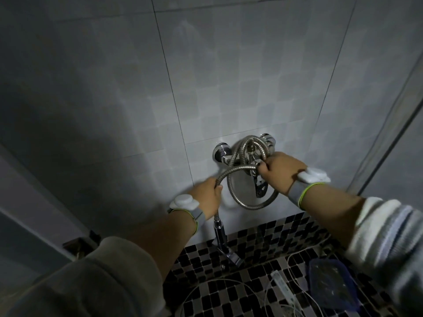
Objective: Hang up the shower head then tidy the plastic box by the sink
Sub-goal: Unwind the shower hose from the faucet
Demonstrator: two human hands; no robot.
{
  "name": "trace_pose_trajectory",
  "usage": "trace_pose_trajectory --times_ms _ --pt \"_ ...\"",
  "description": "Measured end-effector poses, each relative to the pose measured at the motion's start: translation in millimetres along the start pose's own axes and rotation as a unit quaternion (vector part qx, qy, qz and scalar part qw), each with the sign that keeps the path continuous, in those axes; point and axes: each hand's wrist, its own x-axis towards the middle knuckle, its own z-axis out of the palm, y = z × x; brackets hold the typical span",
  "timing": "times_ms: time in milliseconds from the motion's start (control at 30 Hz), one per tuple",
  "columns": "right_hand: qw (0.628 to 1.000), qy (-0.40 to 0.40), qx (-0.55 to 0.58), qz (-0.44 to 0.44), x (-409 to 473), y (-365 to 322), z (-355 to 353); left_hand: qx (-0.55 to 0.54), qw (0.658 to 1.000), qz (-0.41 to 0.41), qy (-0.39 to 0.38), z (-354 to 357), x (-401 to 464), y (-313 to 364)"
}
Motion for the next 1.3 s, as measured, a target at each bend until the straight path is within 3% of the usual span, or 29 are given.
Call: trace_pose_trajectory --times_ms 100,233,333,433,667,800,1033,1200,1300 --pt "0.993 0.076 -0.082 -0.043 5 -11 -13 0.005 1.0 0.005 -0.007 -2 -3 -8" --pt "0.975 0.155 -0.069 -0.147 23 -36 -23 0.016 1.0 0.015 -0.007 -7 -6 -15" --pt "0.984 0.078 -0.072 -0.142 40 -53 -17 0.026 0.999 0.025 -0.014 -12 -10 -20" --pt "0.978 -0.013 -0.155 -0.136 53 -68 -15 0.033 0.999 0.022 -0.022 -20 -15 -24" --pt "0.969 -0.012 -0.224 -0.106 60 -75 -25 0.031 0.999 0.02 -0.026 -27 -17 -24" --pt "0.965 -0.05 -0.23 -0.119 70 -77 -31 0.032 0.999 0.022 -0.023 -25 -17 -25" --pt "0.995 0.047 -0.072 -0.054 68 -52 -43 0.03 0.999 0.02 -0.028 -23 -12 -19" --pt "0.994 0.103 0.022 -0.015 52 -19 -34 0.016 0.999 0.029 -0.026 -18 -3 -10" --pt "0.991 0.097 0.096 0.008 33 -8 -23 0.021 0.999 0.038 -0.017 -18 0 -6"
